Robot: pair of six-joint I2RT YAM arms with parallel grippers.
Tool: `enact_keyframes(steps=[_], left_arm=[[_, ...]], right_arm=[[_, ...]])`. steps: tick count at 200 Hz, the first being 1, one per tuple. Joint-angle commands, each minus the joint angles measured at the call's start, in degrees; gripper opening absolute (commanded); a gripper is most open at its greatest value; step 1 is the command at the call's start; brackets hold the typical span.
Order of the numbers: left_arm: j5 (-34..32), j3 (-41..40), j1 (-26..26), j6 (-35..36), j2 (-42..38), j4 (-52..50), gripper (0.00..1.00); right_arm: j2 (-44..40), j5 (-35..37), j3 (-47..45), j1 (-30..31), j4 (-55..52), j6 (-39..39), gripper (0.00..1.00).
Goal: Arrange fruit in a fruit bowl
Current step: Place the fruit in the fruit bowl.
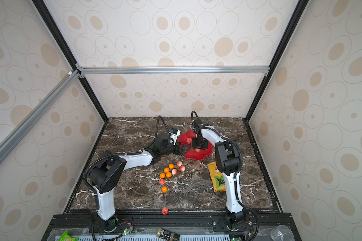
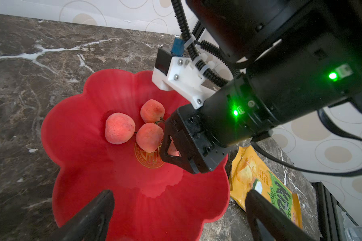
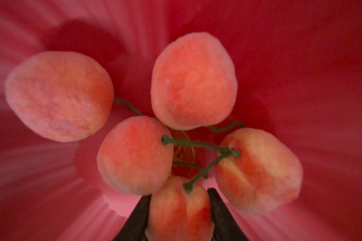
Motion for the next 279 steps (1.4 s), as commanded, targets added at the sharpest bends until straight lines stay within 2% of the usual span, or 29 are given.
enact_keyframes(steps=[1,147,193,279], left_arm=[[0.04,1.08,0.36,1.4,-0.11,-0.06,0.99],[0.33,1.0,0.46,1.58,-0.81,-1.02,0.99],[0.07,0.15,0.43,2.17,-3.56,-3.52,0.99],[-2.03,-9.98,0.34,3.09,-16.17,-6.21,0.99]], right_arm=[[1.55,1.36,1.3,-0.35,-2.27,-0.37,0.41],[0.53,0.97,1.19,-0.36,-2.87,-0.61,0.54],[-4.12,1.29,-1.33,-0.38,-2.67,-0.63,0.63],[-18.18,2.05,-11.95,0.61,-0.23,0.51,0.63]])
